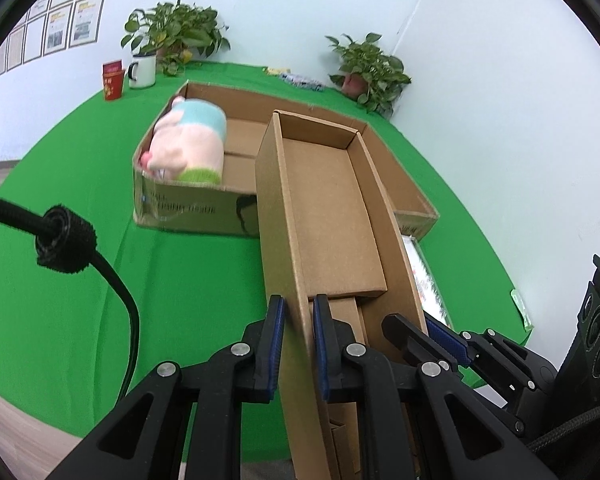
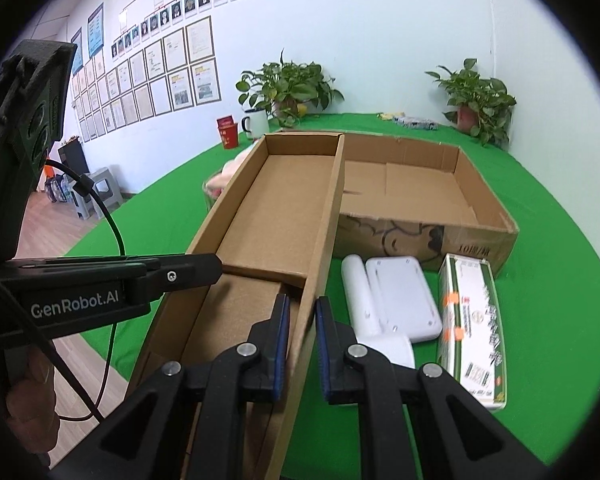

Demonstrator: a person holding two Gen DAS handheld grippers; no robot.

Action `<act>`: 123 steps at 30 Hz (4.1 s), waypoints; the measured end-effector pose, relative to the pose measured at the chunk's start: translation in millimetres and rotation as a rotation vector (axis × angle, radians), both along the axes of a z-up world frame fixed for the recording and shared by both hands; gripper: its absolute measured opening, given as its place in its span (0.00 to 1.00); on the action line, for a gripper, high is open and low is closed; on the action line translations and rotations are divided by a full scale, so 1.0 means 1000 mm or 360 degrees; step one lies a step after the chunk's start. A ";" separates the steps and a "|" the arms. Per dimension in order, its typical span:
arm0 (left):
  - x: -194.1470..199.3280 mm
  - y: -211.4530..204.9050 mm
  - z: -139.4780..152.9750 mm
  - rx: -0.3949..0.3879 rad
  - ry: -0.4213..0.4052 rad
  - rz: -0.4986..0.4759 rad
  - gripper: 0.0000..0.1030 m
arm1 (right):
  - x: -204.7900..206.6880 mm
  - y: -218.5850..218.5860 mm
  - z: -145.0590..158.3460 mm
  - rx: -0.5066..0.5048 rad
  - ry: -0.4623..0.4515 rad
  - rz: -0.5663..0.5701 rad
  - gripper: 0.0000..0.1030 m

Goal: Organize objects
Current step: 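Lift the opened brown box tray with both grippers toward the large box, then lower the brown tray with both grippers into the large box beside the pig, then open both grippers to release the tray inside the large box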

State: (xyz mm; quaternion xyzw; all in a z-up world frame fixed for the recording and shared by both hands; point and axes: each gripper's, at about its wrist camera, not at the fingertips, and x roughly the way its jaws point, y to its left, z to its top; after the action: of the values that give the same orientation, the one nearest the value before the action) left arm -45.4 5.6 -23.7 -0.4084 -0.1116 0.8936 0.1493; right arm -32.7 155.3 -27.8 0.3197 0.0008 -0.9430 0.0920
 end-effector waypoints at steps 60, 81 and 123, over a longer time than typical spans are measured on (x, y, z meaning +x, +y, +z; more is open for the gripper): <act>-0.181 -0.004 0.072 -0.0077 0.0139 -0.0068 0.10 | -0.121 0.015 0.043 -0.0033 0.0172 -0.0057 0.12; -0.349 0.000 0.023 -0.0321 -0.0061 -0.0023 0.09 | -0.230 0.028 0.007 -0.0144 0.0020 0.0018 0.12; -0.305 -0.030 -0.010 -0.0365 -0.0187 -0.0011 0.10 | -0.243 0.017 -0.047 -0.0175 -0.0320 0.0091 0.17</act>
State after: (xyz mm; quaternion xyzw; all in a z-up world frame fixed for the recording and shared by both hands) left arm -350.1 -24.2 -33.4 -0.4747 -0.0158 0.8746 0.0978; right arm -275.6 172.0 -74.9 0.4069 -0.0511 -0.9019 0.1359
